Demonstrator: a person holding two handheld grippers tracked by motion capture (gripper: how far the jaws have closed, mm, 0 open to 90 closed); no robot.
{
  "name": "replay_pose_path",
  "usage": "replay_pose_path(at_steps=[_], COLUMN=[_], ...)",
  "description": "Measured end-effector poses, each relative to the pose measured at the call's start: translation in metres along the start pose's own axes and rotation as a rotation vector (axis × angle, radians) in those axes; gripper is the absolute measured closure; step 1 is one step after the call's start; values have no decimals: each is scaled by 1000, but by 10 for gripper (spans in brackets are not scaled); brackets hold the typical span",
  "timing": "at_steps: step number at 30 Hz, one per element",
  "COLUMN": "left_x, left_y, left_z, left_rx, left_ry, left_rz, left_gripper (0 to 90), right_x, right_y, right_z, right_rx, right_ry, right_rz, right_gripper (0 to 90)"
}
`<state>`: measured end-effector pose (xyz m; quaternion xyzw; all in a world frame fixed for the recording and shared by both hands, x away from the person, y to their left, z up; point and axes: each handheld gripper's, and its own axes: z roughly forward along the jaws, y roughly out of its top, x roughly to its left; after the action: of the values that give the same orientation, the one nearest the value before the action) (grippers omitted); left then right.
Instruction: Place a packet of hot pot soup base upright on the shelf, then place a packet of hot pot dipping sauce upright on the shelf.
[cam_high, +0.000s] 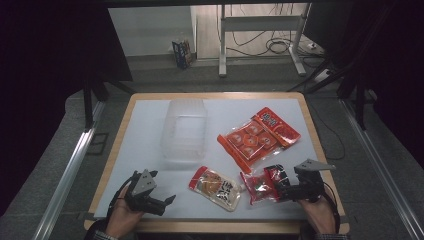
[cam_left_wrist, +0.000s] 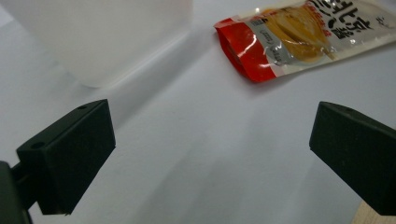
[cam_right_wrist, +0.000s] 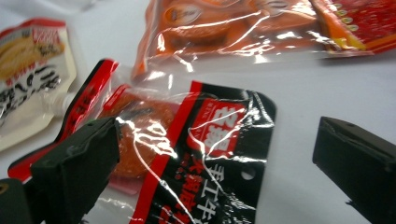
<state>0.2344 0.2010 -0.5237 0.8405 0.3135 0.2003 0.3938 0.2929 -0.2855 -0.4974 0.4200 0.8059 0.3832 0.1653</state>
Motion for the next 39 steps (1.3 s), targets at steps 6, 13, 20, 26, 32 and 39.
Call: replay_pose_path(at_steps=[6,13,20,26,32,39], left_x=[0,1,3,3,4,5], left_y=[0,-1,-1,-2,-2,-2], left_z=[-1,-1,-3,-3,-2,-2], left_rx=[-22,-28,-40,-40,-36,-42], left_ry=[-4,3,3,4,5,3], left_rz=[2,-4,-20,-21,-22,-28], left_gripper=[11,10,11,11,9,10], right_x=[6,7,7,6,5,4], right_y=[0,0,0,-1,-1,1], right_z=[2,3,3,4,5,8], right_rx=[22,38,30,33,33,26], right_ry=[-27,-15,-9,-8,-8,-12], right_rz=[-67,-70,-63,-59,-51,-53], right_gripper=[0,0,0,0,0,0])
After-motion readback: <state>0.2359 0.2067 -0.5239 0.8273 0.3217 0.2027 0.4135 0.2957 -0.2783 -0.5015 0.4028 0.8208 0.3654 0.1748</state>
